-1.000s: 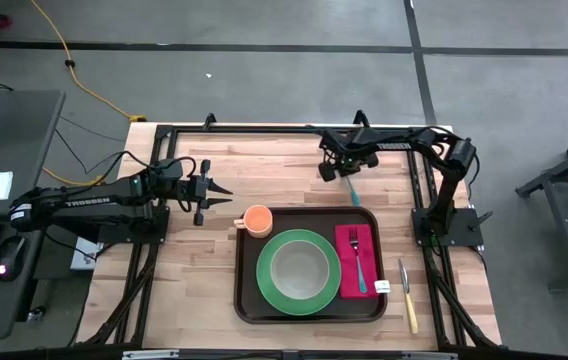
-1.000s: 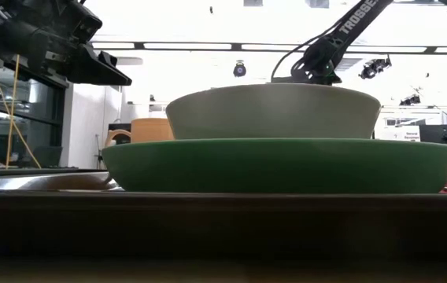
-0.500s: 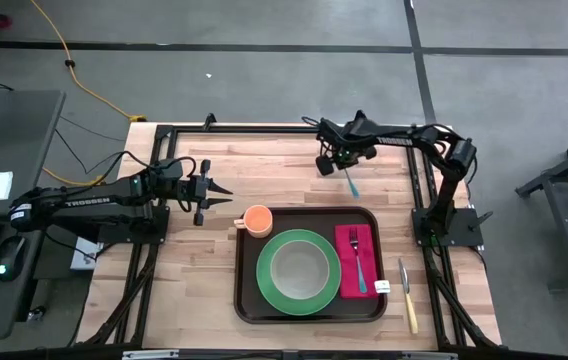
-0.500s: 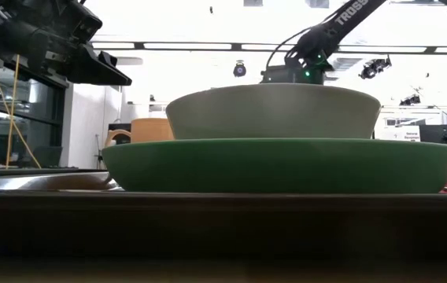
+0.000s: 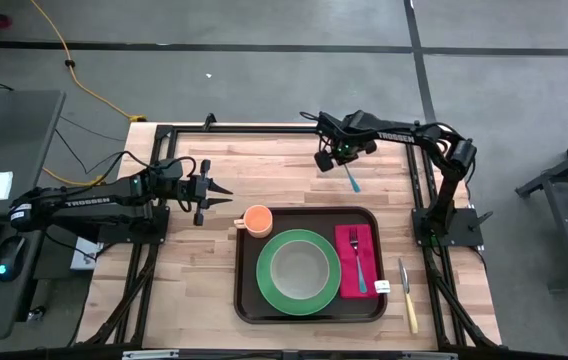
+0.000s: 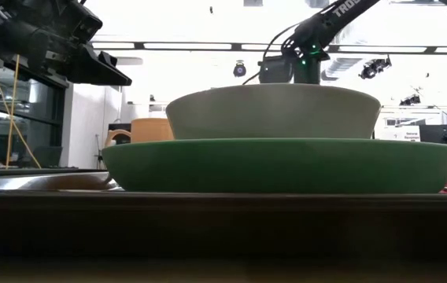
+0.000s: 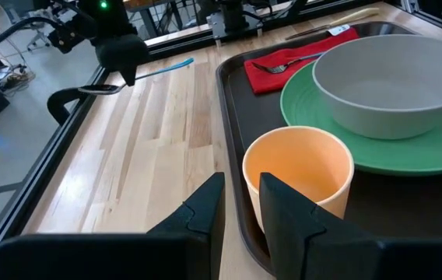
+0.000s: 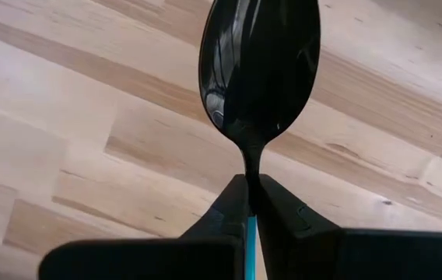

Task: Set up tray
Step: Put the blue spoon on the left of the blue fork on the brown serving tray

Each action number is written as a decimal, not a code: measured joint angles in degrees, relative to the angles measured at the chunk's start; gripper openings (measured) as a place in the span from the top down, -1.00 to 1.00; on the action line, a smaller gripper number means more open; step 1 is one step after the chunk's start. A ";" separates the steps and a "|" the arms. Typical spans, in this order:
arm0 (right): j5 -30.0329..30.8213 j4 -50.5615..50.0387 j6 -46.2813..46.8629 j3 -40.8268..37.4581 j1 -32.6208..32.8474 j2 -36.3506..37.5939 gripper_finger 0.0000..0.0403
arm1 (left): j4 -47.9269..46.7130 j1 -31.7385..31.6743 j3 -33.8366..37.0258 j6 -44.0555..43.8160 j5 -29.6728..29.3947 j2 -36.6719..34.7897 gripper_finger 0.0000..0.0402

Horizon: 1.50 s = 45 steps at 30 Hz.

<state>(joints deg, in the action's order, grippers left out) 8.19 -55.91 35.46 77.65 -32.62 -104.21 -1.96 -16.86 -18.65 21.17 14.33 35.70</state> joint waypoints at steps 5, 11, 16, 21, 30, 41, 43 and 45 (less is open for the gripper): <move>-0.53 -1.74 0.00 0.00 0.02 0.01 0.99 | -0.02 0.00 0.00 0.00 0.00 0.00 0.44; -2.73 -2.00 0.01 0.00 0.09 0.01 0.99 | -1.01 0.00 0.00 1.06 0.00 0.00 0.44; -2.80 -2.12 0.02 0.00 1.25 0.01 0.99 | -1.44 0.00 0.00 1.64 -0.02 0.00 0.44; -3.15 -2.51 0.26 0.00 3.02 0.03 0.99 | -2.75 0.00 0.00 1.70 -0.02 0.00 0.44; -4.50 -3.84 5.60 0.00 6.71 0.03 0.99 | -4.31 0.00 -0.02 1.73 -0.02 0.00 0.44; -5.43 -6.33 14.57 -0.02 13.09 0.06 0.99 | -4.28 0.00 -0.02 4.75 0.52 0.00 0.44; -5.45 -6.53 16.12 -0.02 14.30 0.06 0.99 | -4.31 0.02 -0.02 5.32 0.63 0.00 0.44; -5.45 -6.55 17.44 -0.02 15.38 0.06 0.99 | -4.44 0.00 -0.02 5.60 1.29 0.00 0.44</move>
<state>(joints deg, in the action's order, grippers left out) 2.74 -62.46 52.91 77.62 -17.24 -104.16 -6.39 -16.86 -18.68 26.76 15.62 35.70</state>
